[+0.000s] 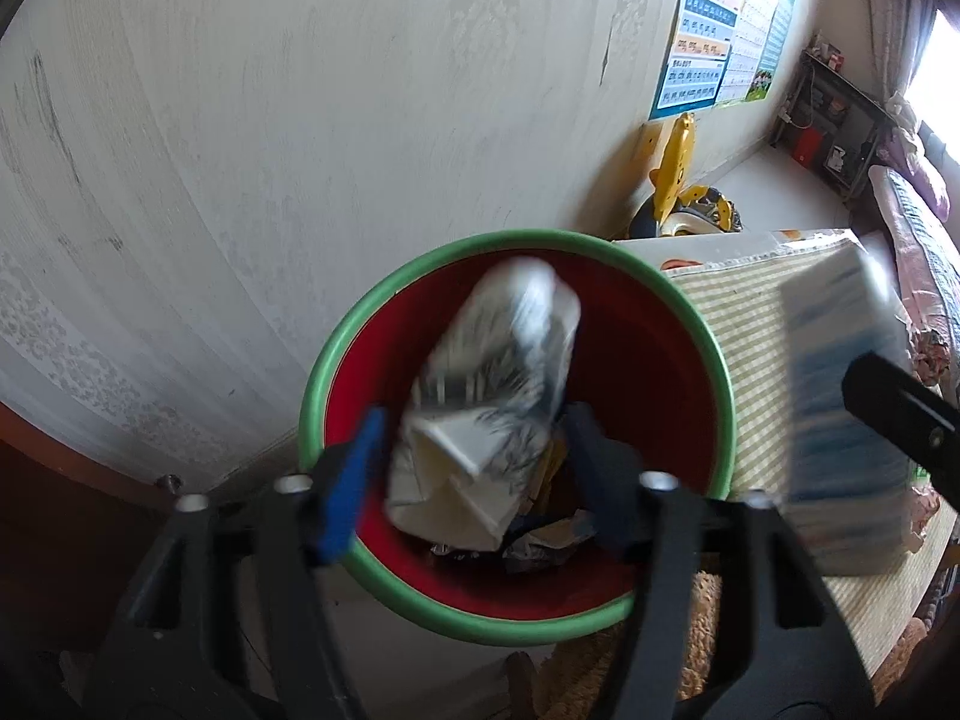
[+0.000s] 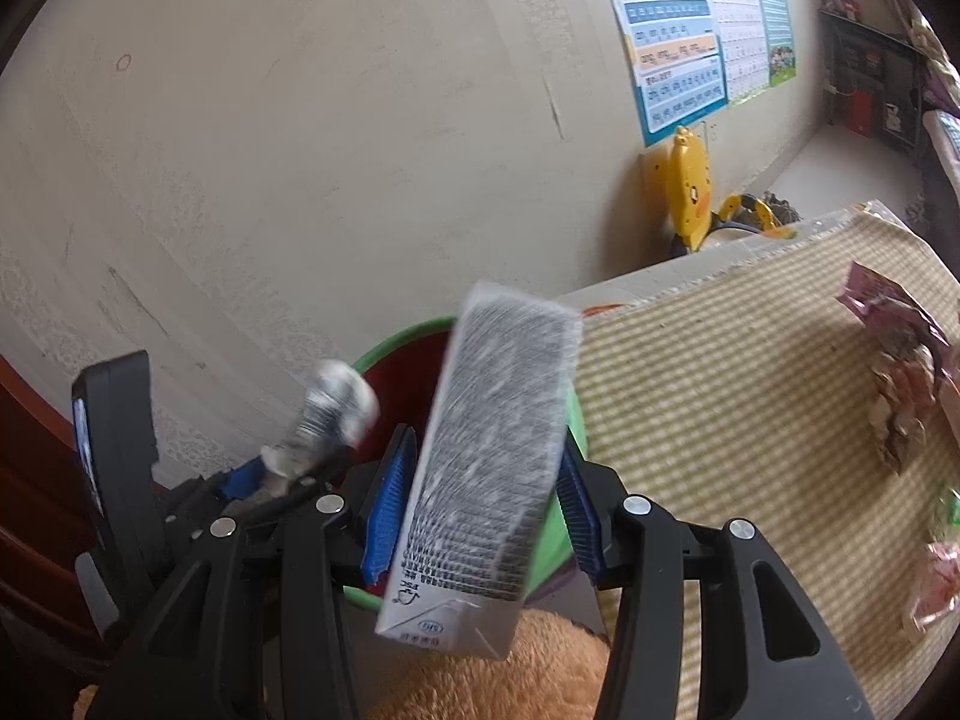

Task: Collect trash
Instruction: 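Carry both items over the red bin and open both tools to drop them, then grasp the pink strawberry packet with the right tool while the left tool grasps crumpled paper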

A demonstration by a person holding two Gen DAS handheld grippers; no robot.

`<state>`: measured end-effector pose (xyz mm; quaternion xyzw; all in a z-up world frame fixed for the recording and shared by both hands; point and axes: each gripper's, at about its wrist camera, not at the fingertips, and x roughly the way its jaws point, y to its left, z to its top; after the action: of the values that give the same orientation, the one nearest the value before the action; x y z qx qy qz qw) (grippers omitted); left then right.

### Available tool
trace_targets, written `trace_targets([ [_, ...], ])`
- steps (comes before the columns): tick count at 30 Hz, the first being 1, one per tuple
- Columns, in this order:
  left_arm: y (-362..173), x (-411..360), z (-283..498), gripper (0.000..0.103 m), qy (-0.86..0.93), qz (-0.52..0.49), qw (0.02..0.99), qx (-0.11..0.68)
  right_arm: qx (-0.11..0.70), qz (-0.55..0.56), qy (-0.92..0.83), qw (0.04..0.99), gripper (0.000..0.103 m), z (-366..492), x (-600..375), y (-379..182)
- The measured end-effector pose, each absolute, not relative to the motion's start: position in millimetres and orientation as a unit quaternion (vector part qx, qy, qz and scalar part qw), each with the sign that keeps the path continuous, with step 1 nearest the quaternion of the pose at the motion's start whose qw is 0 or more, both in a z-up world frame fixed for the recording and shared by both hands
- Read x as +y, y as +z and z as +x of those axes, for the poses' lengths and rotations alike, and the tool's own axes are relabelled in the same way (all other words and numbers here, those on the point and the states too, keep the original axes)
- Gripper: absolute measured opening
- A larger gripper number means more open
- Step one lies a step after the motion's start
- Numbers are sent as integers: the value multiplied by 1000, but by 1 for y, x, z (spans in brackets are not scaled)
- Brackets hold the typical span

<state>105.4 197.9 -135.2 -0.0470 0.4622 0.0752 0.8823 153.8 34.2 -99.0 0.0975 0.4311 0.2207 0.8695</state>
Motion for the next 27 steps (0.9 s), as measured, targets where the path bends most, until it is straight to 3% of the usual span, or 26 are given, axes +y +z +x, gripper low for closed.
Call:
trace_targets([
  [2, -136, 201, 106, 77, 74, -57, 882, 462, 430, 92, 226, 869, 61, 156, 40, -99],
  [16, -125, 191, 102, 78, 68, -47, 888, 453, 426, 116, 200, 875, 63, 134, 6, -94],
  [27, -105, 135, 89, 78, 10, -21, 897, 441, 441, 187, -24, 877, 68, 92, -151, -129],
])
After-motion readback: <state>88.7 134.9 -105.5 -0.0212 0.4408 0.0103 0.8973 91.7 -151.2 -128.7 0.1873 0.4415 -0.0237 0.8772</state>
